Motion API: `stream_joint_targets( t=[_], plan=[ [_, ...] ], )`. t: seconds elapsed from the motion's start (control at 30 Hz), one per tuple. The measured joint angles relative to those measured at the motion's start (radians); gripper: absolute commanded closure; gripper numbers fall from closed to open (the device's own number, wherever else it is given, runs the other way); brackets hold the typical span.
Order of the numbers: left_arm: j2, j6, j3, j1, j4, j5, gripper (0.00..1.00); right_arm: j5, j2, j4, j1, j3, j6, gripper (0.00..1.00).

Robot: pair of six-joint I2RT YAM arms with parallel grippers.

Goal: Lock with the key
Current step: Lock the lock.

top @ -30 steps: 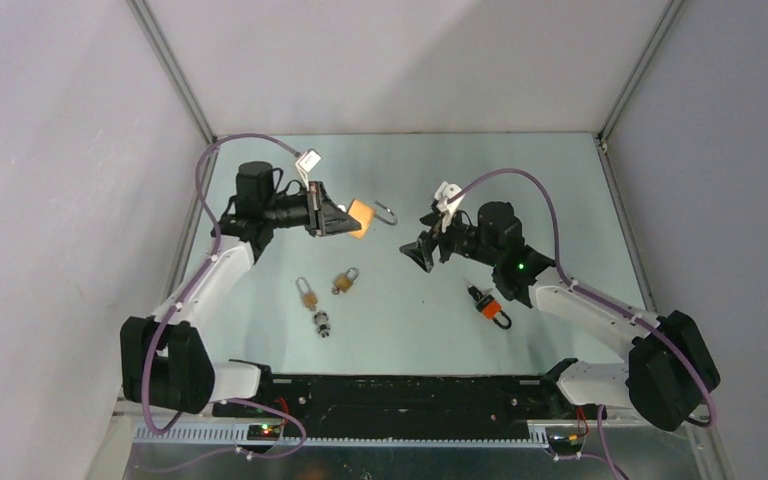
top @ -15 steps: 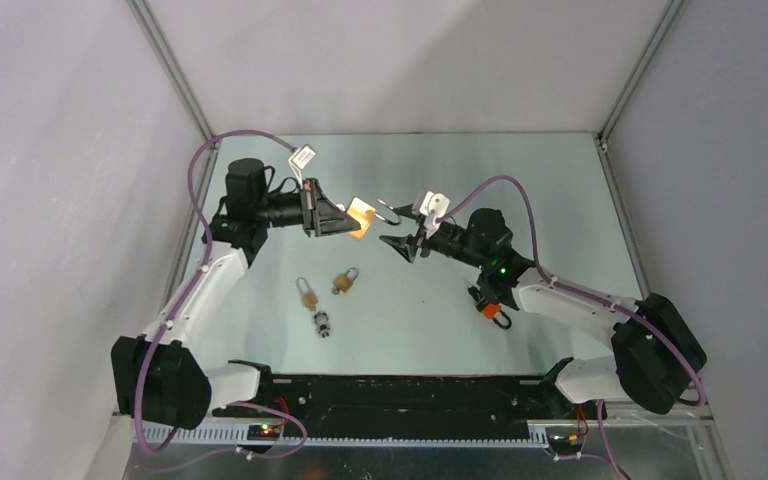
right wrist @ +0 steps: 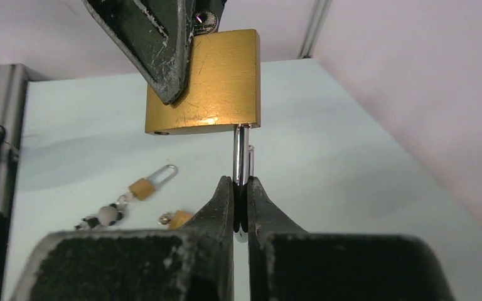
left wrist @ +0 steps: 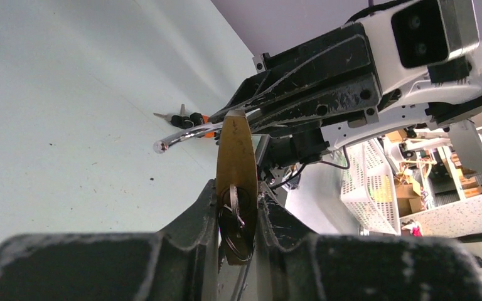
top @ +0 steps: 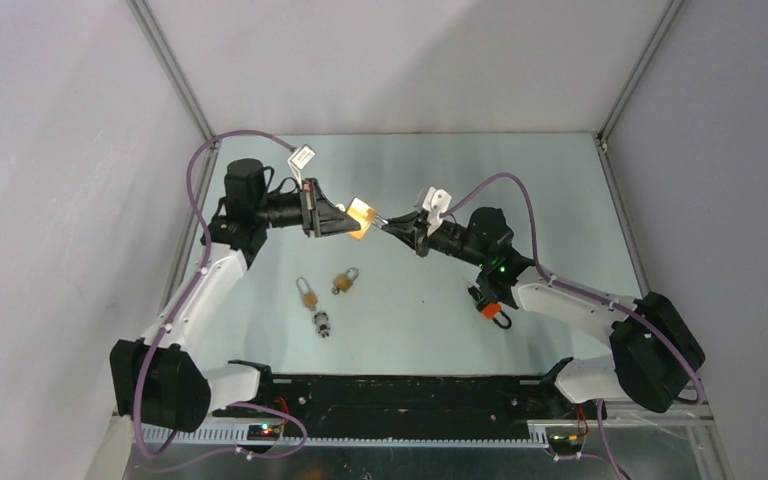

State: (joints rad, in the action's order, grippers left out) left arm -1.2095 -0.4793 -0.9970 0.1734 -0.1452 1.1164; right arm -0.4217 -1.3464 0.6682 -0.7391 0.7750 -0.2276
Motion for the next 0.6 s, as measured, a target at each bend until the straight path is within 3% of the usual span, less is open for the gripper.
stream_joint_targets(
  t=[0.33, 0.37, 0.4, 0.43, 0.5, 0.6],
  plan=[
    [0.094, 0.055, 0.020, 0.008, 0.082, -0.027, 1.00, -0.316, -0.029, -0.163, 0.123, 0.176, 0.430, 0.98],
    [0.103, 0.056, 0.020, 0.008, 0.101, -0.034, 1.00, -0.349, -0.042, -0.163, 0.136, 0.198, 0.475, 0.86],
    [0.110, 0.058, 0.020, 0.009, 0.123, -0.040, 1.00, -0.385, -0.057, -0.160, 0.152, 0.223, 0.538, 0.79],
    [0.112, 0.058, 0.020, 0.010, 0.131, -0.041, 1.00, -0.402, -0.064, -0.156, 0.160, 0.232, 0.576, 0.62],
    [0.113, 0.062, 0.020, 0.015, 0.154, -0.045, 1.00, -0.409, -0.068, -0.156, 0.170, 0.239, 0.649, 0.45],
    [0.119, 0.066, 0.020, 0.010, 0.183, -0.092, 1.00, -0.396, -0.068, -0.175, 0.195, 0.239, 0.727, 0.33]
  ],
)
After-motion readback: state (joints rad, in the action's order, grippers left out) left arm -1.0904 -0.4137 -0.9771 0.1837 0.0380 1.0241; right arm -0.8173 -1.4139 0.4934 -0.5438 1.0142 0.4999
